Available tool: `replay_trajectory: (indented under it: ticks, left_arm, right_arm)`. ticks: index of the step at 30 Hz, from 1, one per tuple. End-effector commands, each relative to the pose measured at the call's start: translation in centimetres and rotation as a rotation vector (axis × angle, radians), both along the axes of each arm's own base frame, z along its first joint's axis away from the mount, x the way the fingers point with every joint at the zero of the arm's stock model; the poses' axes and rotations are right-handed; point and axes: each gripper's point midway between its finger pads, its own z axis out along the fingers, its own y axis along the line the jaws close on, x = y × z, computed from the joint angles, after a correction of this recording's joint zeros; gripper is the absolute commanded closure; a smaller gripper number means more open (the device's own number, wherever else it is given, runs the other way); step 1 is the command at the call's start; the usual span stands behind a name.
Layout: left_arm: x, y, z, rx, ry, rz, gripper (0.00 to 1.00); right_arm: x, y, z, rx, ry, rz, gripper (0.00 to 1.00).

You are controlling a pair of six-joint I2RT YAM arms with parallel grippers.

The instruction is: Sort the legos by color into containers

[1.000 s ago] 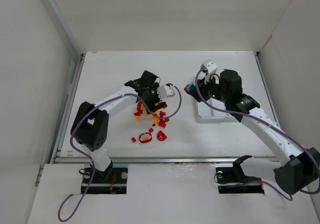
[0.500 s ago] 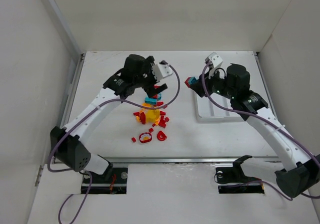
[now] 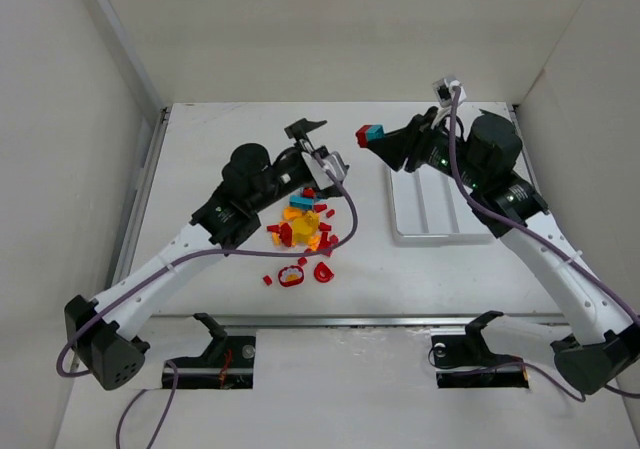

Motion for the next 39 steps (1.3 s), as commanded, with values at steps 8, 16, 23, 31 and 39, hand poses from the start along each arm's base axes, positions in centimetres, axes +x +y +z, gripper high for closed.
replay_trajectory:
  ticks: [8,16,23,31,39]
  left_arm:
    - [-0.5,-1.7,2.8,0.023,-0.232,0.024,0.35]
    - [-2.2,-2.1,2.8,0.034,-0.238,-0.023,0.53]
    - [-3.7,-2.7,2.1,0.065,-0.211,-0.089,0.56]
    - [-3.9,-2.9,1.0,0.117,-0.186,-0.103,0.59]
    - [-2.9,-2.7,0.7,0.122,-0.166,-0.053,0.59]
  right_arm:
    - [-2.5,4.6,2.6,0.174,0.069,0.124,1.00]
    - [-1.8,4.4,0.3,0.154,0.108,0.072,1.00]
    - [-1.4,4.3,-0.7,0.145,0.124,0.052,1.00]
    - [-1.8,4.2,-0.4,0.137,0.102,0.063,1.00]
    - [-2.0,4.4,-0.8,0.131,0.111,0.082,1.00]
